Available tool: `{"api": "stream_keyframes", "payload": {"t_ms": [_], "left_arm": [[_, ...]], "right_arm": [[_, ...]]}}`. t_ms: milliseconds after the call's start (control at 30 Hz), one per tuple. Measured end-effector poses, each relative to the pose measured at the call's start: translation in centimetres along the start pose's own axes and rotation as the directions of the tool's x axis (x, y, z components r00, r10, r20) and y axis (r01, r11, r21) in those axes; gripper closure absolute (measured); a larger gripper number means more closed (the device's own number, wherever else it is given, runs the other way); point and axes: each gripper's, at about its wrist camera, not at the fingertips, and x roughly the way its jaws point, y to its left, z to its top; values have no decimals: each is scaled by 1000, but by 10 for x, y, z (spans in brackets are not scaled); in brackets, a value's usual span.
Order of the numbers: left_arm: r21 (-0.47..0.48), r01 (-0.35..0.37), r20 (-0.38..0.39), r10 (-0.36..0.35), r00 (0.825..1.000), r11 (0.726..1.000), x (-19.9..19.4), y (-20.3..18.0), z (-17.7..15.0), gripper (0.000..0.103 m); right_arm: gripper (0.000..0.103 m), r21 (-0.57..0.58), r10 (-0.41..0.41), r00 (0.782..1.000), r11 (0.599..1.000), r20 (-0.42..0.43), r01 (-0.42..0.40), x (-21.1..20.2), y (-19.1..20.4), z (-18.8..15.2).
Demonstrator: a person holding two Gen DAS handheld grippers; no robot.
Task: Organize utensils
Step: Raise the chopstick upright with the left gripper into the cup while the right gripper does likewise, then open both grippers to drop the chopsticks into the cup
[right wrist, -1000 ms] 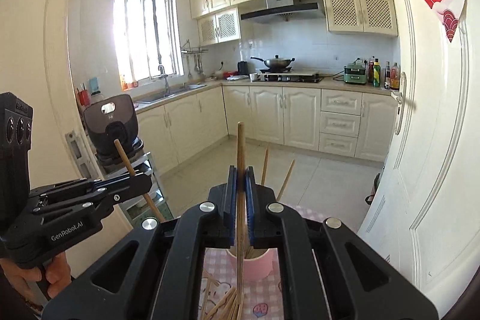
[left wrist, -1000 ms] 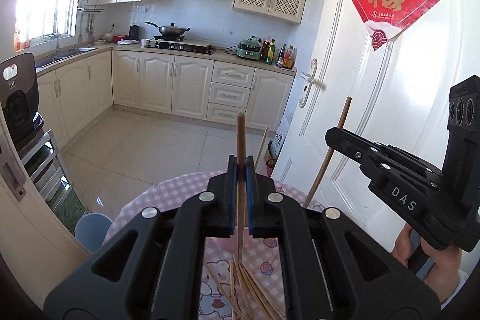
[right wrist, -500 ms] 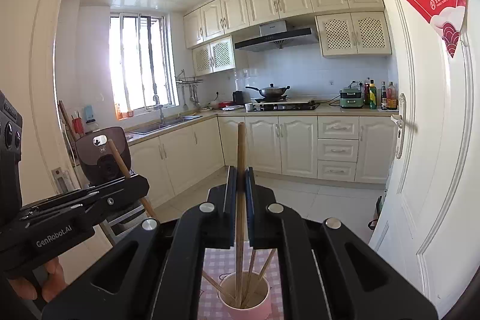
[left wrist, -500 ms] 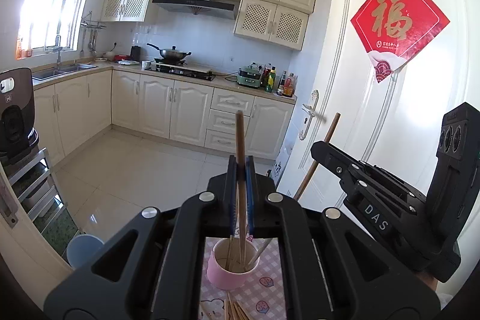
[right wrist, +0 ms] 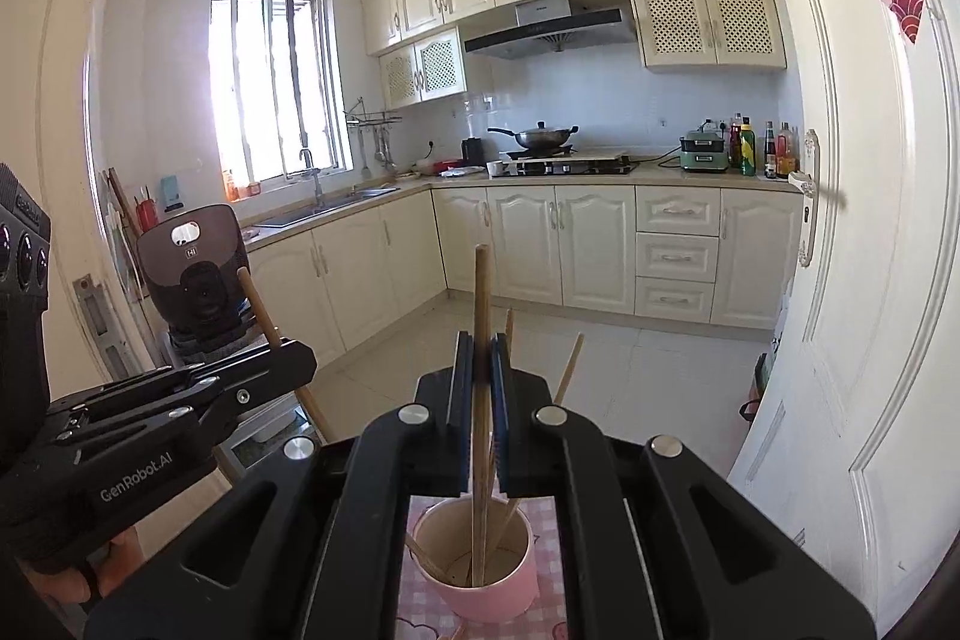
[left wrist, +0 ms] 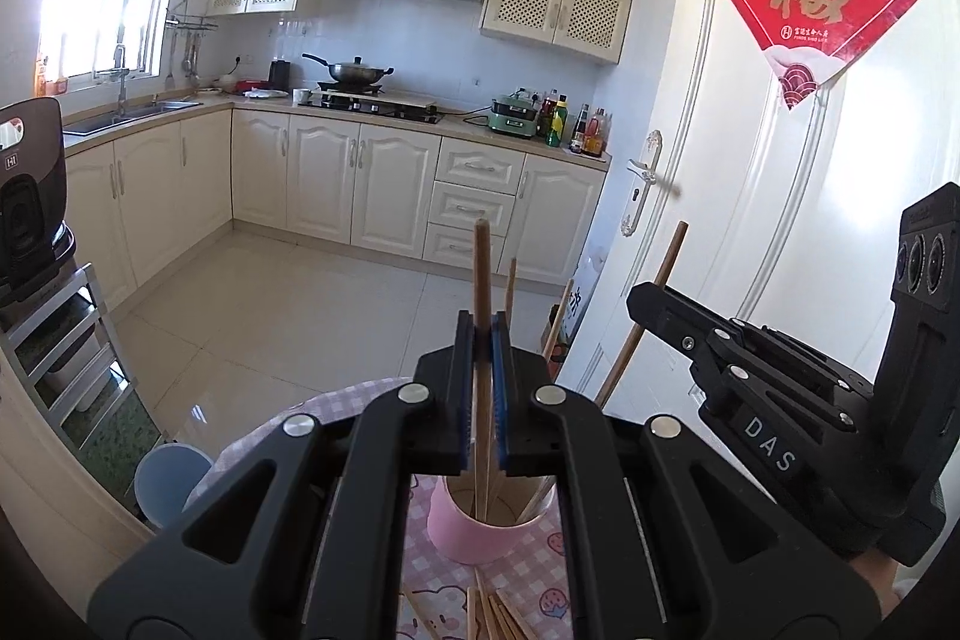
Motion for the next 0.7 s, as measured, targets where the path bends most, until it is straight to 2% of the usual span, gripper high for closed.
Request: {"api": "stream_keyframes", "payload": {"t_ms": [333, 500, 700], "left_arm": [[17, -24, -26, 24, 999, 1000, 11, 2, -20, 97], [36, -21, -73, 24, 997, 999, 20, -2, -27, 97], [40, -18, -81, 21, 996, 999, 17, -5, -32, 97]], "right_arm": [[99, -5, -1, 1000, 1000, -28, 1, 1, -3, -18], [99, 2, -10, 998, 1000, -56, 10, 5, -8, -29], [98, 7, -18, 998, 1000, -59, 18, -1, -9, -33]]}}
